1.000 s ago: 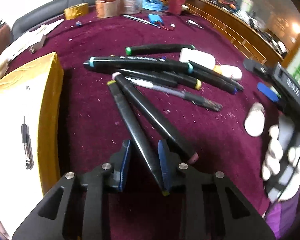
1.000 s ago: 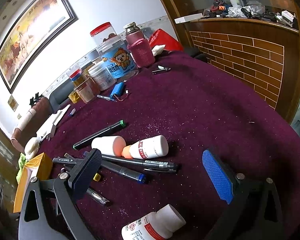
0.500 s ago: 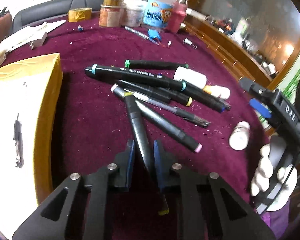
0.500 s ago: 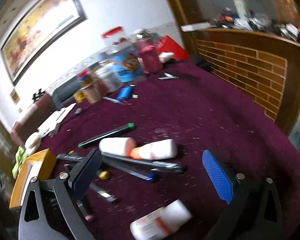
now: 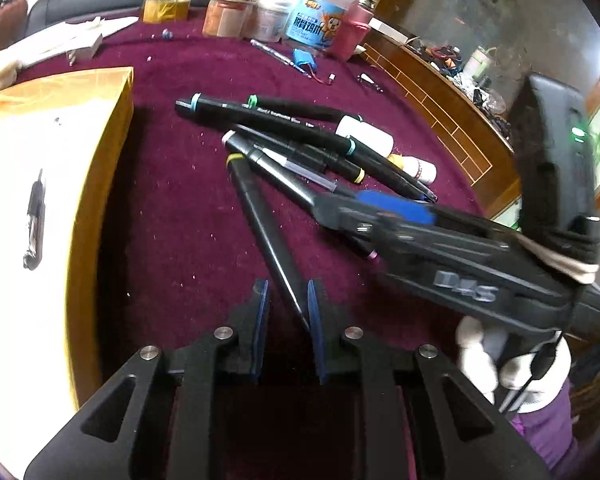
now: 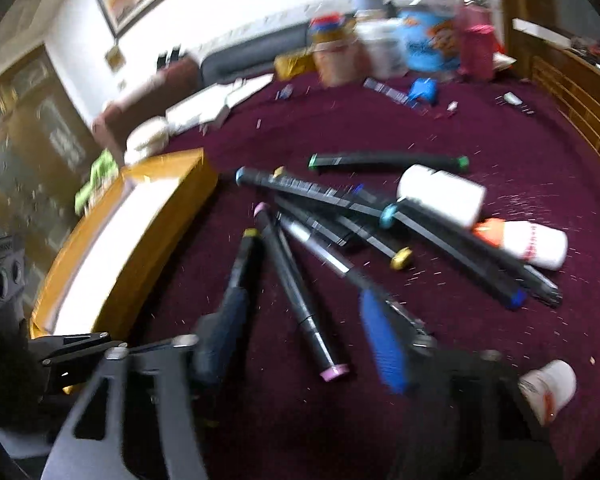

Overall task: Organize rigid objects
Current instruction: 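Grasp a pink-capped black marker with the right tool while the left tool holds its marker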

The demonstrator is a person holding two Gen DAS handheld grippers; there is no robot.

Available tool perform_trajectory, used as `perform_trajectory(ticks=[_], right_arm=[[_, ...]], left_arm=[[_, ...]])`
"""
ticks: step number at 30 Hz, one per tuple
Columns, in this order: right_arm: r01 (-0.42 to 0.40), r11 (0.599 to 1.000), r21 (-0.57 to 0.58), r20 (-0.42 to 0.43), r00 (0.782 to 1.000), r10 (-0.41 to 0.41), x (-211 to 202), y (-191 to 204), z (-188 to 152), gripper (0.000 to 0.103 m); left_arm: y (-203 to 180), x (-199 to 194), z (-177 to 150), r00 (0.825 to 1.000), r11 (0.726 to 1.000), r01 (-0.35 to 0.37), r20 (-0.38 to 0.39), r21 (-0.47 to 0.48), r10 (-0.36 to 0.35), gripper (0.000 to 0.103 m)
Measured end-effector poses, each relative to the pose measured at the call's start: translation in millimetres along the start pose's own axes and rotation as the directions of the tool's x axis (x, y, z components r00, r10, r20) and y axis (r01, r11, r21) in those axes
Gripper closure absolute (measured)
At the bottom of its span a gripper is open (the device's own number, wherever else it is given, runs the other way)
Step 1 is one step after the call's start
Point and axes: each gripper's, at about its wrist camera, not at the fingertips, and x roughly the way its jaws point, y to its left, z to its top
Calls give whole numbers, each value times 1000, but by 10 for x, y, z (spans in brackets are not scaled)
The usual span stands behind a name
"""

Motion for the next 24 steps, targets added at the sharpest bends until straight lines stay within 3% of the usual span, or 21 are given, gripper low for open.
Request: perform_trajectory(ticks=[4,7,9,10,11,13,17,18,19,20,21,22,24], right_arm=[[46,997,-69,-62,997,-51,236,122,56,62],[87,988,-131,-59,994,-95,343,248,152,62],[101,984,-148,-53,992,-110,385,289,179,70],[114,984,-141,-50,991,-122,384,273,182,84],[95,989,-112,-56,993,-101,359,224,181,86],[34,999,-25,-58,998,-35,274,79,164,89],[4,997,81,-29,1000,-2,11,-196,43,90],[-12,995,100,-25,1000,14,-38,-243,16,90],[-26,993,118,-20,999,28,-90,-288,-21,90],[-33,991,132,-16,999,36,-132,-320,-56,90],[-35,990,137,-12,999,37,-162,-334,-80,90],[-35,990,139,-9,999,36,-185,-340,-100,90],[-39,989,144,-2,999,40,-227,-337,-142,90]], left_arm=[[60,45,-28,1000,999,7,-18,-39,-8,85],[134,11,-31,1000,998,0,-8,-67,0,81],[159,30,-25,1000,996,-9,-13,-84,8,78],[150,46,-23,1000,996,-13,-19,-84,12,76],[134,72,-19,1000,997,-16,-28,-82,14,71],[73,95,6,999,997,-27,-26,-67,26,62],[-54,251,110,997,997,-74,-25,-25,73,40],[-100,289,139,995,995,-94,-13,-10,94,39],[-167,354,178,993,993,-118,0,12,118,39],[-209,399,194,991,991,-132,9,33,131,49],[-268,456,211,988,986,-153,18,67,152,77],[-333,507,223,983,977,-181,22,108,180,90],[-381,525,242,985,975,-174,26,142,172,91]])
